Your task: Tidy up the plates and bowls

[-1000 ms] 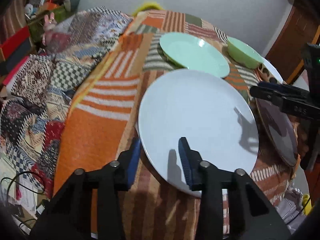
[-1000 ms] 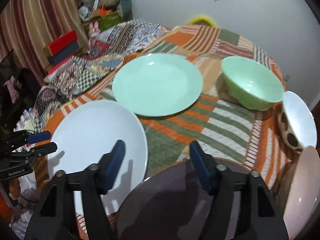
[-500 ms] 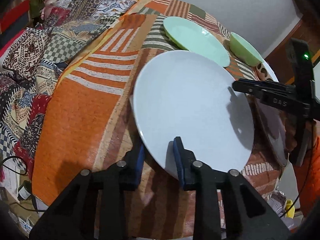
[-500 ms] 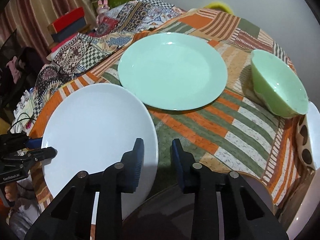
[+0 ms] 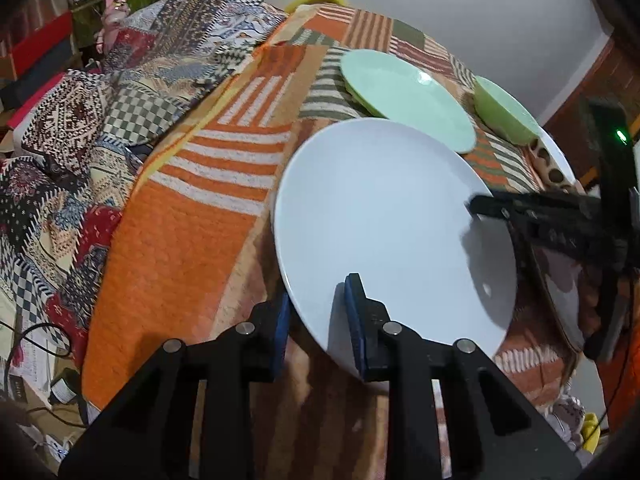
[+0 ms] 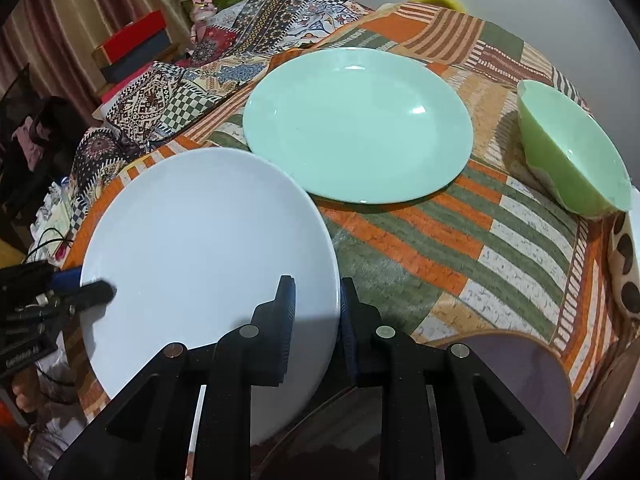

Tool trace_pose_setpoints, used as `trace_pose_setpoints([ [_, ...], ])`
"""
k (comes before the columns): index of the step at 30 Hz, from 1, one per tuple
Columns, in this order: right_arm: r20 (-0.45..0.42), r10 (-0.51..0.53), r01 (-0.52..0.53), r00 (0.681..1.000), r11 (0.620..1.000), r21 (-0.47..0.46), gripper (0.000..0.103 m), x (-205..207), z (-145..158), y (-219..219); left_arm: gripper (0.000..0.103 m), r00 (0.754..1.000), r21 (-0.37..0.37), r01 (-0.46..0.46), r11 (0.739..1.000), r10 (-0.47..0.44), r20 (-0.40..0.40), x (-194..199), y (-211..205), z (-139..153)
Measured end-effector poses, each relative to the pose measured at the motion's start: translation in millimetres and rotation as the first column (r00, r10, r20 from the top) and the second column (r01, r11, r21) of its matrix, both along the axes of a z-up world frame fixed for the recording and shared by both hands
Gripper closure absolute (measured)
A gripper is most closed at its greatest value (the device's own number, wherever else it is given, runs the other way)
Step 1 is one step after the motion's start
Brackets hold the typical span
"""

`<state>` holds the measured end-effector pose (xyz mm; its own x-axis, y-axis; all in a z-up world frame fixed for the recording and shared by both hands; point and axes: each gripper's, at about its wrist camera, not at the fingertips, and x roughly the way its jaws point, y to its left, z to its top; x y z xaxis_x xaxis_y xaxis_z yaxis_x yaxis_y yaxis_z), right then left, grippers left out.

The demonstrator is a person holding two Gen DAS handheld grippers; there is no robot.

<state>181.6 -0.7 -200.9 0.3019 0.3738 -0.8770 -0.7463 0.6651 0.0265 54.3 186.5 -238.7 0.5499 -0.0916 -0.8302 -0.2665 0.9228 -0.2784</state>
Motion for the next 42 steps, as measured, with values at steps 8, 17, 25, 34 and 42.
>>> trace_pose_setpoints([
  [8, 0.015, 0.033, -0.033, 0.999, 0.999, 0.0, 0.085, -14.7, -0.1, 3.2, 0.077, 0.999, -0.075, -0.036, 0.997, 0.036, -0.003, 9.5, 33.7, -11.7],
  [17, 0.002, -0.001, 0.001, 1.0, 0.999, 0.035, 0.086, -13.5, -1.9, 4.8, 0.077, 1.0, -0.097, -0.025, 0.995, 0.025, 0.004, -15.7, 28.3, -13.3],
  [25, 0.032, -0.019, 0.018, 0.999, 0.999, 0.042, 0.086, -23.4, 0.6, 4.6, 0.077, 1.0, -0.078, -0.028, 0.997, 0.029, 0.001, -14.4, 22.5, -10.5],
  [34, 0.021, -0.021, 0.019, 1.0, 0.998, 0.064, 0.086, -29.5, 3.5, -0.3, 0.077, 0.999, -0.046, -0.035, 0.998, 0.035, 0.001, -22.8, 21.0, 0.6],
  [42, 0.031, -0.029, 0.025, 0.999, 0.992, 0.122, 0.086, -38.2, 17.7, -8.3, 0.077, 0.997, -0.023, -0.053, 0.998, 0.054, 0.048, -34.0, 15.4, 21.9],
])
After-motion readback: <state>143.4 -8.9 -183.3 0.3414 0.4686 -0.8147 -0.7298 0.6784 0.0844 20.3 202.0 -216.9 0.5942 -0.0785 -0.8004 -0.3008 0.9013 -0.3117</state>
